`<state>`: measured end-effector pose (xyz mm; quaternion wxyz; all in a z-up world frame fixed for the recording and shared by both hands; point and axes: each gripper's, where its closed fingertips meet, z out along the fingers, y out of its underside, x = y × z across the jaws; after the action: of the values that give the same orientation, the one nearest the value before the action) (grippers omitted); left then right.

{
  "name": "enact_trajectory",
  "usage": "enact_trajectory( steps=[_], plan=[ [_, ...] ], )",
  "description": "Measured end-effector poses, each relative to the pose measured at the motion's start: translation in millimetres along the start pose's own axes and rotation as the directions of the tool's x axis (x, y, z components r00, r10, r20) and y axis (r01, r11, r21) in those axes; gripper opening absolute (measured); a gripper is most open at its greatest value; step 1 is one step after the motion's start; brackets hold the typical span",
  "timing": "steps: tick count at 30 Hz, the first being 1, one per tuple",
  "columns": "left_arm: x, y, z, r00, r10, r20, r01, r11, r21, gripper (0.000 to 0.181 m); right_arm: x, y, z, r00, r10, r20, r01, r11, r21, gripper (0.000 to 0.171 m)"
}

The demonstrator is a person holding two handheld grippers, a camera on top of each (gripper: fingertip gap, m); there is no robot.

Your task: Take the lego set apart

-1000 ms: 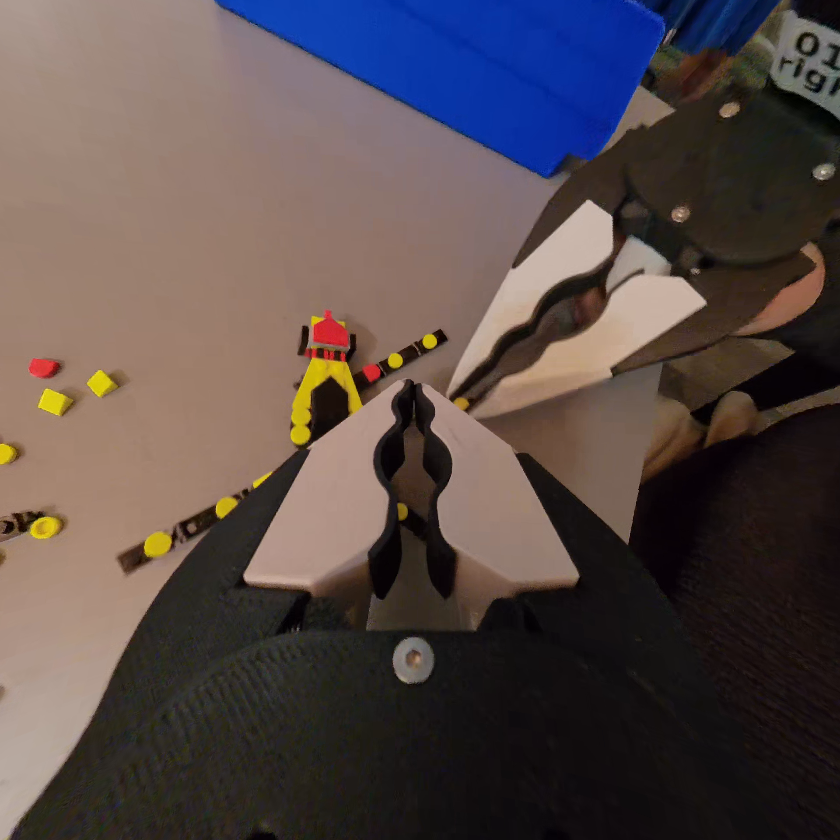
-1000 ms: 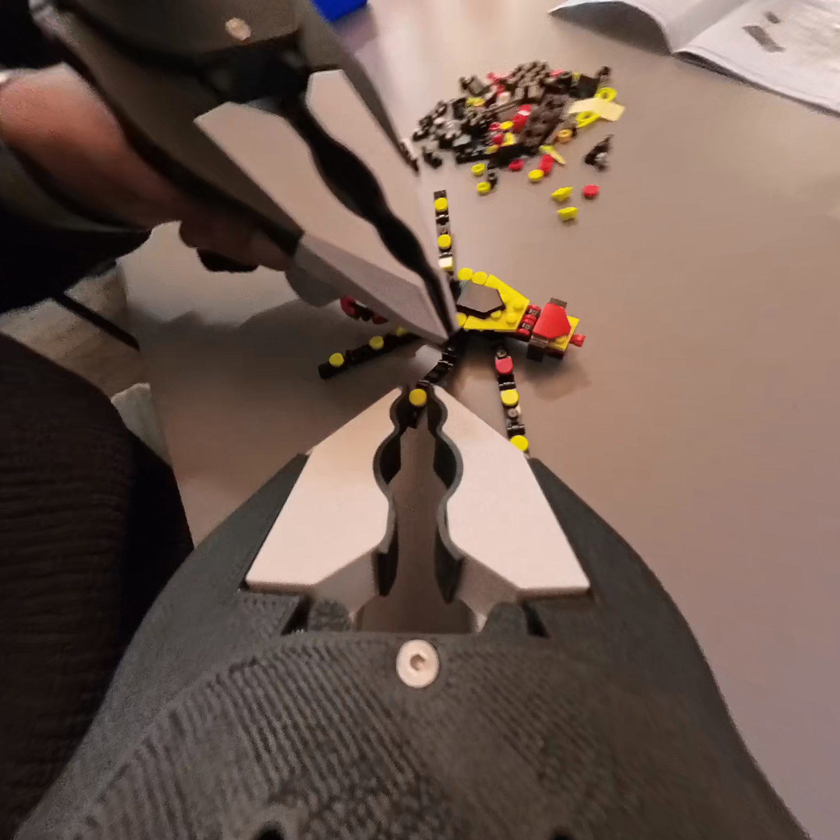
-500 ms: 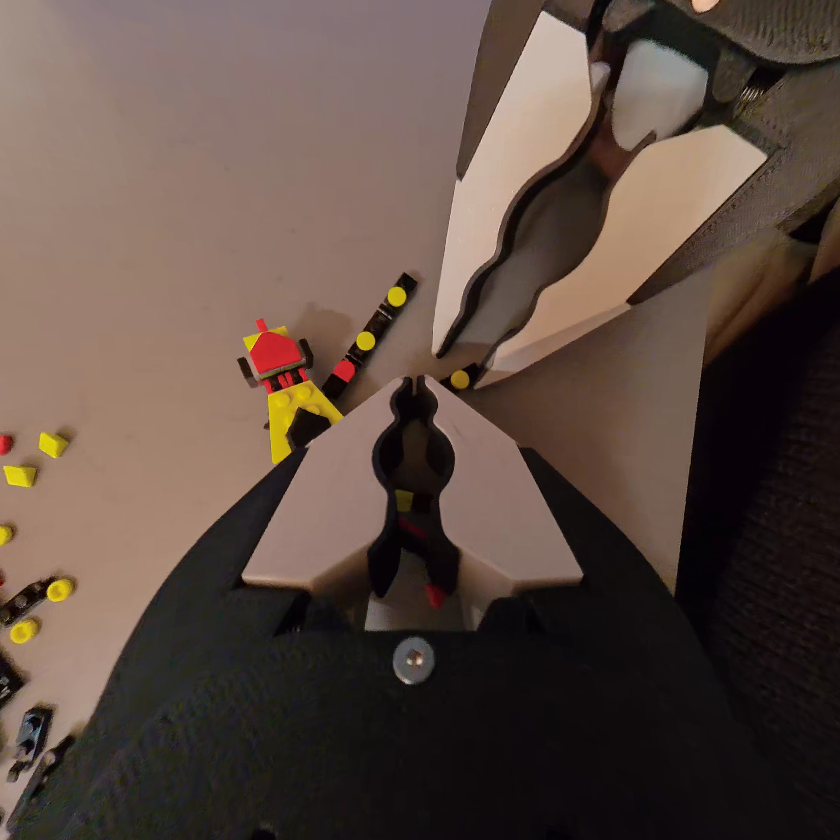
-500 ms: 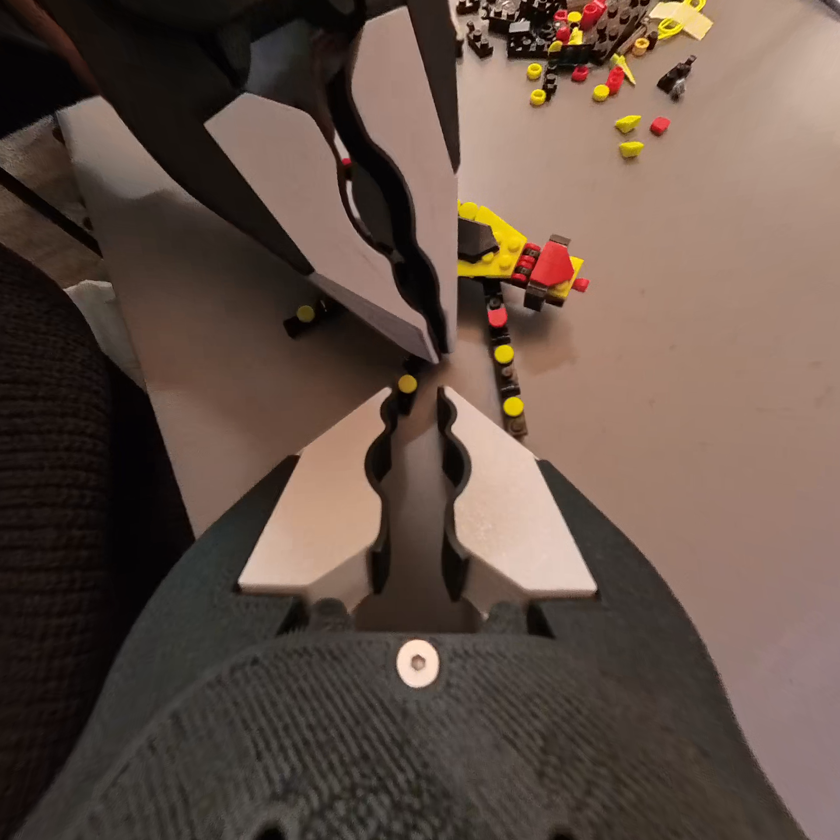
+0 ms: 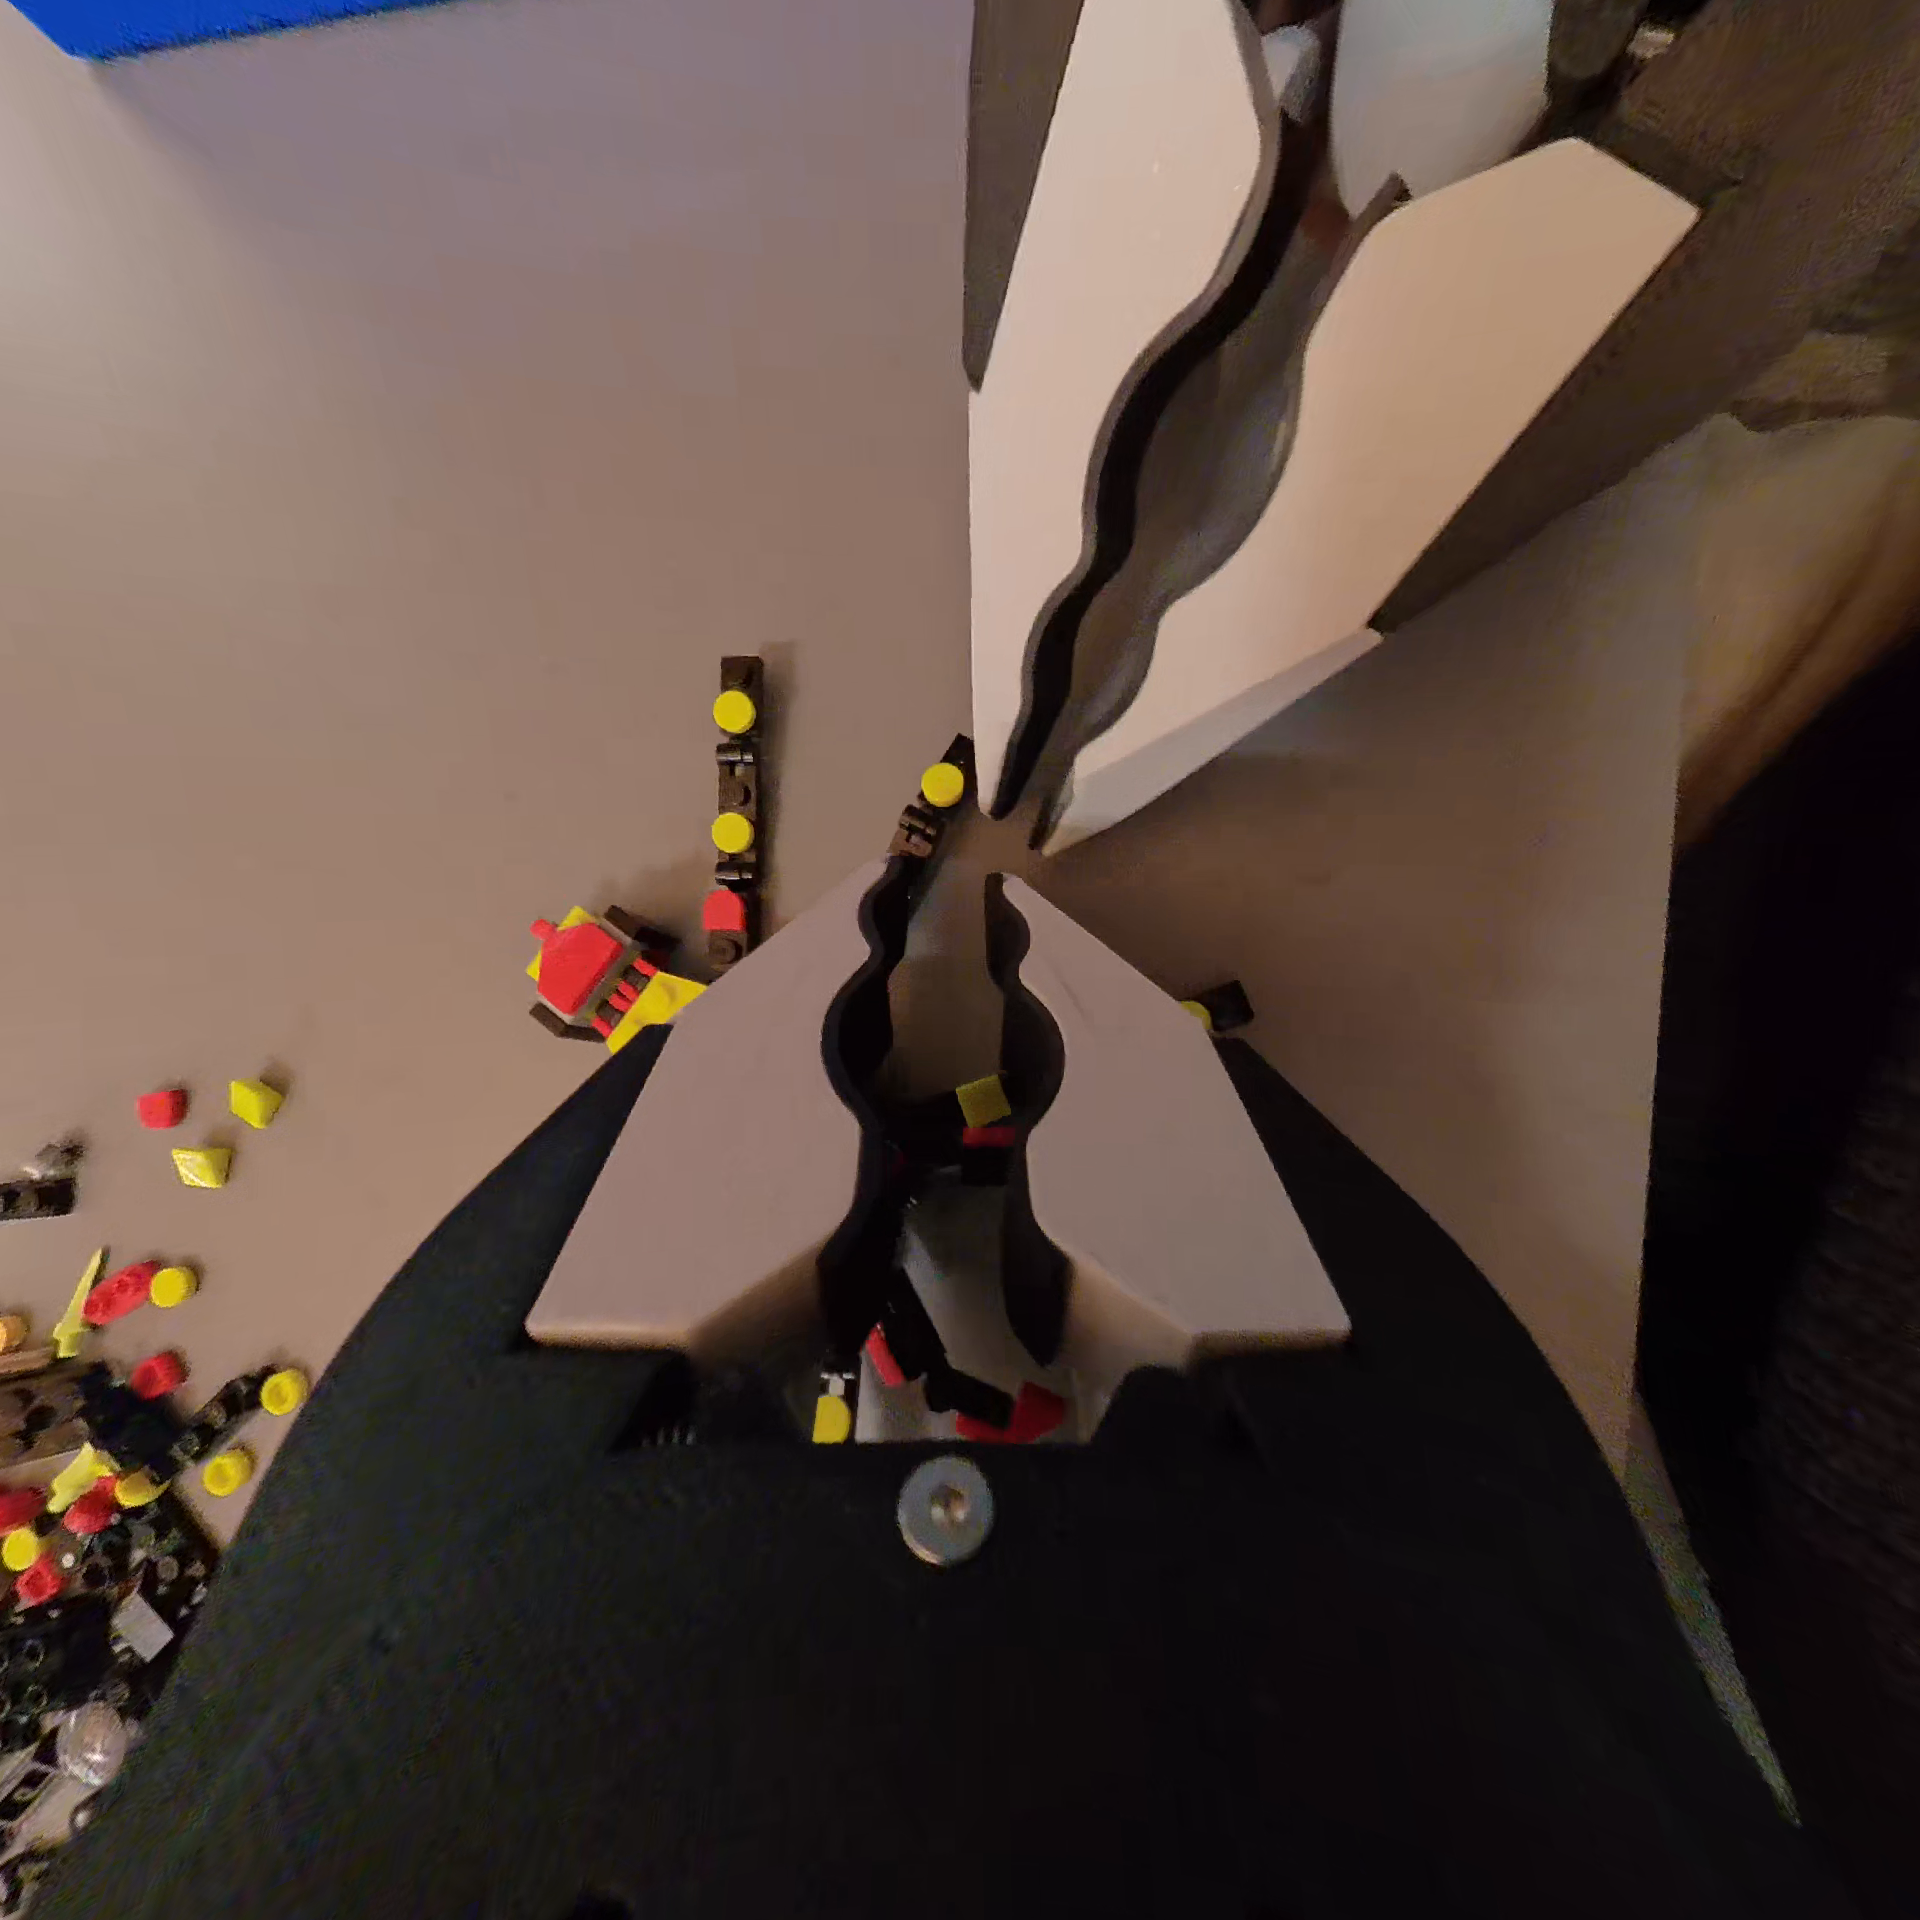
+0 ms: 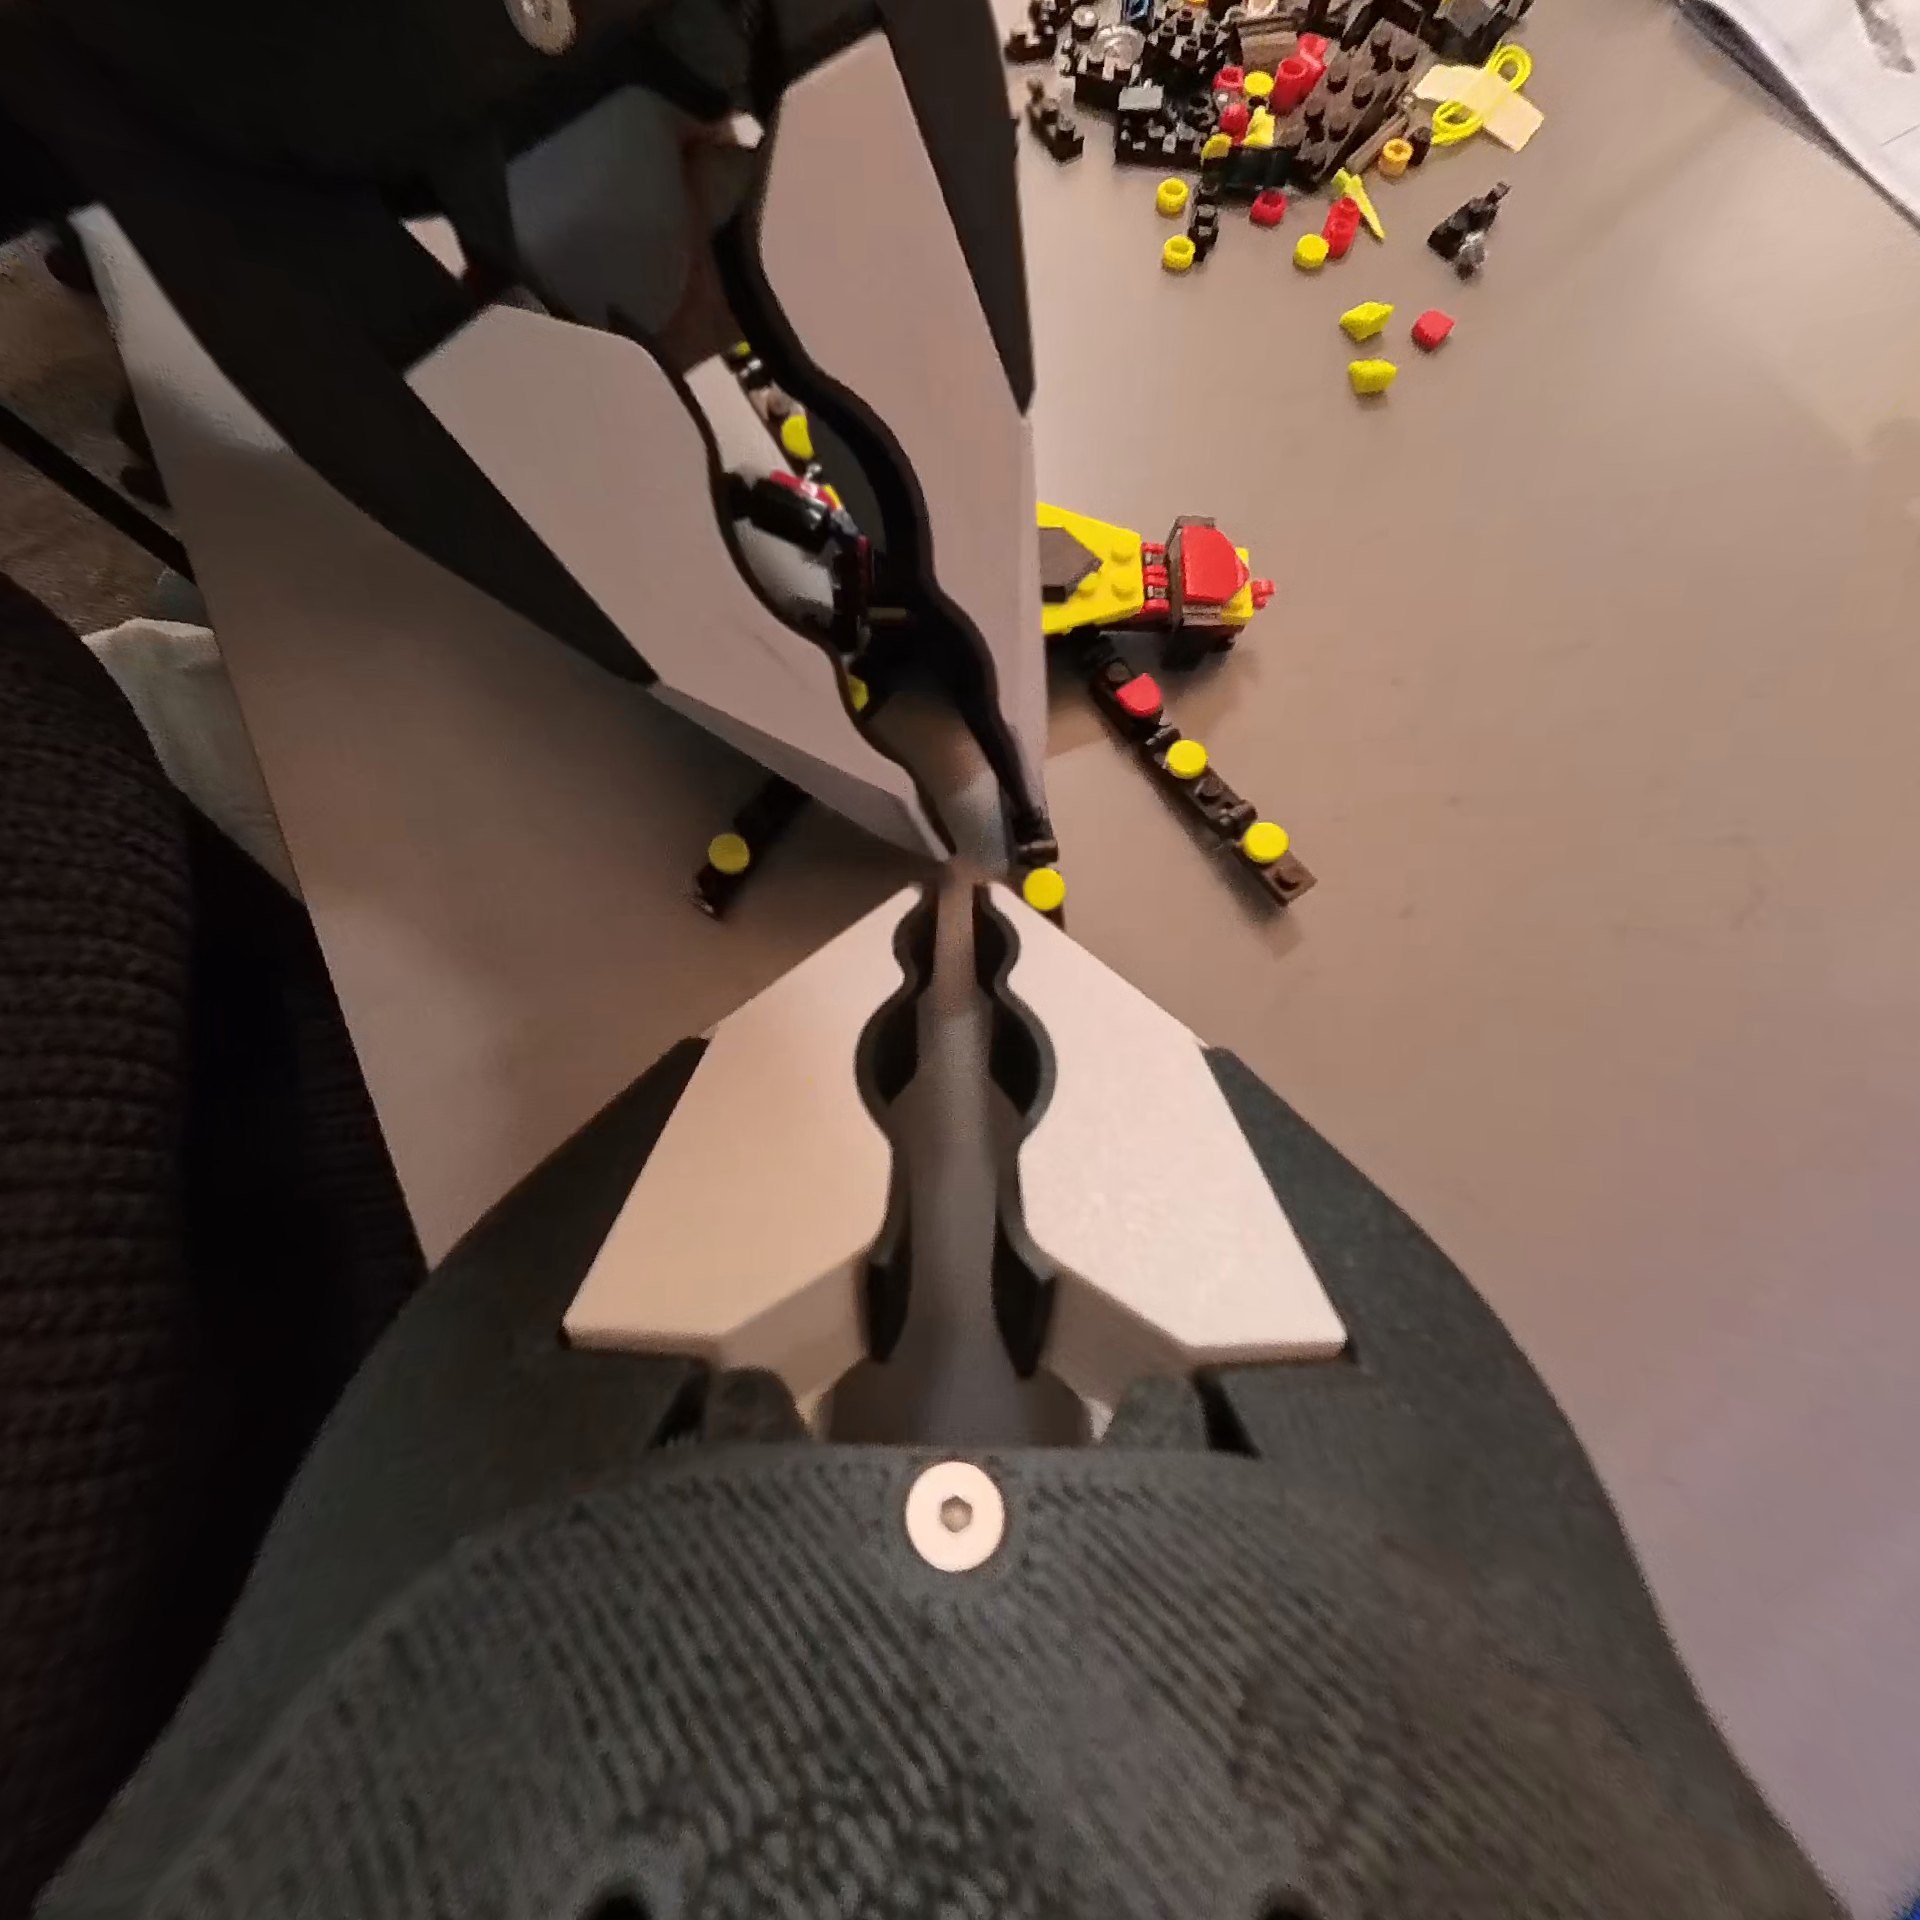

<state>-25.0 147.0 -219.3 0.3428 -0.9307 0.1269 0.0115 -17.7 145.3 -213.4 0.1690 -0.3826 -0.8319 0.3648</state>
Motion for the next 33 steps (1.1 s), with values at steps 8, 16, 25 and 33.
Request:
enact_trajectory(
  steps=[8, 16, 25, 33],
  plan=[
    [-10, -5, 1, 1.000, -0.012, 0.026, 0.011, 1.000, 0.014, 0.025, 18, 1, -1, 0.995, 0.001, -0.102, -0.001, 1.000, 0.003, 0.012],
    [-12, -8, 7, 0.998, 0.023, -0.055, -0.024, 1.000, -0.017, 0.014, 22, 10, 5, 0.994, 0.050, -0.101, -0.053, 0.998, -0.026, 0.008],
    [-8, -11, 9, 0.994, 0.038, -0.100, -0.040, 0.999, -0.017, 0.000, 26, 7, 3, 0.993, 0.068, -0.097, -0.069, 0.998, -0.005, 0.013],
    [-7, -9, 12, 0.993, -0.002, -0.116, -0.002, 1.000, -0.029, 0.000, 27, 8, 3, 0.993, 0.069, -0.096, -0.069, 0.998, -0.003, 0.010]
  ],
)
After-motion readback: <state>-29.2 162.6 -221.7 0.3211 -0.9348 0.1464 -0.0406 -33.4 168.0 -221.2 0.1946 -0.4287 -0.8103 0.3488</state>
